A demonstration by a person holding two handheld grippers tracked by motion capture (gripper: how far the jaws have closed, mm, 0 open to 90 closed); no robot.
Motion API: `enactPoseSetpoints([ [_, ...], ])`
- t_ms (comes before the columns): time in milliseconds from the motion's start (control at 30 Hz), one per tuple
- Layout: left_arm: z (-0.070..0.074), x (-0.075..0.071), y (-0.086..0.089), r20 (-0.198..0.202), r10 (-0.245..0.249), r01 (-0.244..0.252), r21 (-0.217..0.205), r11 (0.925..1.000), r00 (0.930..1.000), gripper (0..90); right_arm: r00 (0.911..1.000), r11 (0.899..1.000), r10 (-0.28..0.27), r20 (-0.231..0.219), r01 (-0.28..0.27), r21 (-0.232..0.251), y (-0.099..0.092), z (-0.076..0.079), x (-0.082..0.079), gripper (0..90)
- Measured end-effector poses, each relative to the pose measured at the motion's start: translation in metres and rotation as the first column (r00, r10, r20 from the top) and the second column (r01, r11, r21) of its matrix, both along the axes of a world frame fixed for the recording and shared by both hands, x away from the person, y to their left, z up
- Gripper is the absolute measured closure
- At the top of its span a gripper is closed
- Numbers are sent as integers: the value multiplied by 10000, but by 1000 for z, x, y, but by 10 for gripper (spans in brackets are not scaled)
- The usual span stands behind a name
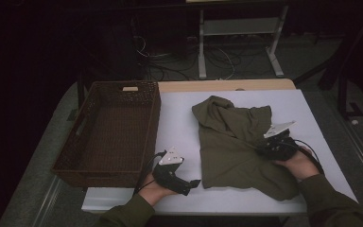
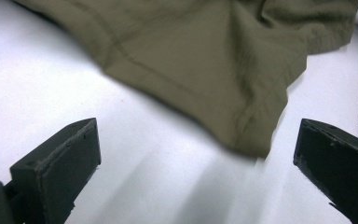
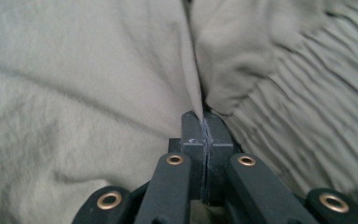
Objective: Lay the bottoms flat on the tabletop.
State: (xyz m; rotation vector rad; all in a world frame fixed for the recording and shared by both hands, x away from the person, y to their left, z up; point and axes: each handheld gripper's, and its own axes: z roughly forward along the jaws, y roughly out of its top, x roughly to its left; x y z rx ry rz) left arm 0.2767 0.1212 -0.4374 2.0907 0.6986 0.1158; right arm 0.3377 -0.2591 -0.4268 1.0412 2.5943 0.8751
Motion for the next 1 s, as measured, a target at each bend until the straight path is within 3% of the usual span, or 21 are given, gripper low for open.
enactPoseSetpoints([
  [167,0,0,0,8,-3,3,-2,10000,10000,0,9976,9976,-691,100,691,-22,-29,2,0,883],
  [333,0,0,0,3,0,0,4,10000,10000,0,9894,9894,-1450,52,1449,44,-55,2,1,882],
  [467,0,0,0,-2,0,0,-1,10000,10000,0,9865,9863,-1636,-109,1638,197,-64,-1,2,873],
  [533,0,0,0,-4,0,0,3,10000,10000,0,9867,9866,-1624,-5,1624,172,-63,0,1,818],
  [667,0,0,0,-2,-4,4,10,10000,10000,0,9858,9844,-1662,235,1645,623,-62,8,-3,664],
  [733,0,0,-1,-2,-6,6,11,10000,10000,0,9835,9823,-1747,472,1708,767,-63,13,-5,630],
  [900,0,0,-1,-6,-2,2,22,10000,10000,0,9676,9654,-2391,808,2280,1265,-76,27,-8,605],
  [1000,0,0,-1,-10,-5,5,20,10000,10000,0,9571,9556,-2792,778,2689,1208,-87,27,-6,606],
])
